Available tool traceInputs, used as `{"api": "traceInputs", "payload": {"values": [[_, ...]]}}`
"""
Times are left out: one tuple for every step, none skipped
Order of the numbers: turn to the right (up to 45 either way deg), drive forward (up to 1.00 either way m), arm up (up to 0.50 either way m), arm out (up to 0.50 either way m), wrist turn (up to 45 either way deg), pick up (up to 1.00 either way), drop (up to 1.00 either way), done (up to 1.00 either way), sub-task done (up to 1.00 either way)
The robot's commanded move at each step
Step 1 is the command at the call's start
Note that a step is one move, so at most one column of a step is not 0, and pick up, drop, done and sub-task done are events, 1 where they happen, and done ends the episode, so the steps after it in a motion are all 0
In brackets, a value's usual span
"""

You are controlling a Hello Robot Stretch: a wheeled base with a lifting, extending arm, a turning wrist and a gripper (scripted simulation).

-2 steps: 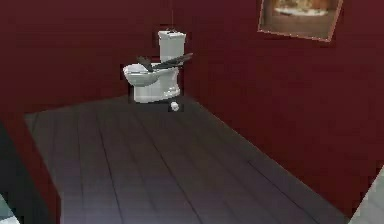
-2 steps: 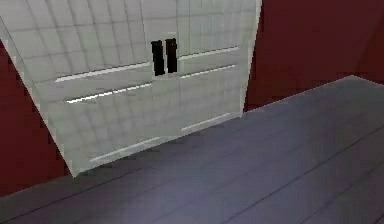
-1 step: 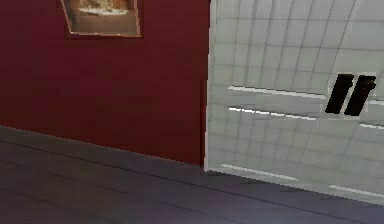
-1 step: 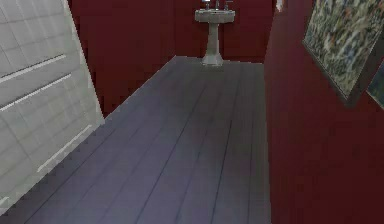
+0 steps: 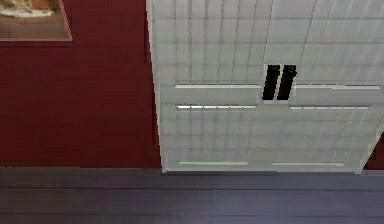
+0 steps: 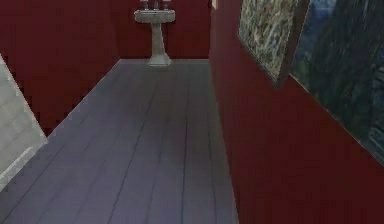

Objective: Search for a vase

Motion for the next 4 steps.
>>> {"api": "traceInputs", "payload": {"values": [[0.0,0.05,0.0,0.0,0.0,0.0,0.0,0.0,0.0],[-45.0,0.0,0.0,0.0,0.0,0.0,0.0,0.0,0.0],[-42.0,0.0,0.0,0.0,0.0,0.0,0.0,0.0,0.0],[0.0,0.2,0.0,0.0,0.0,0.0,0.0,0.0,0.0]]}}
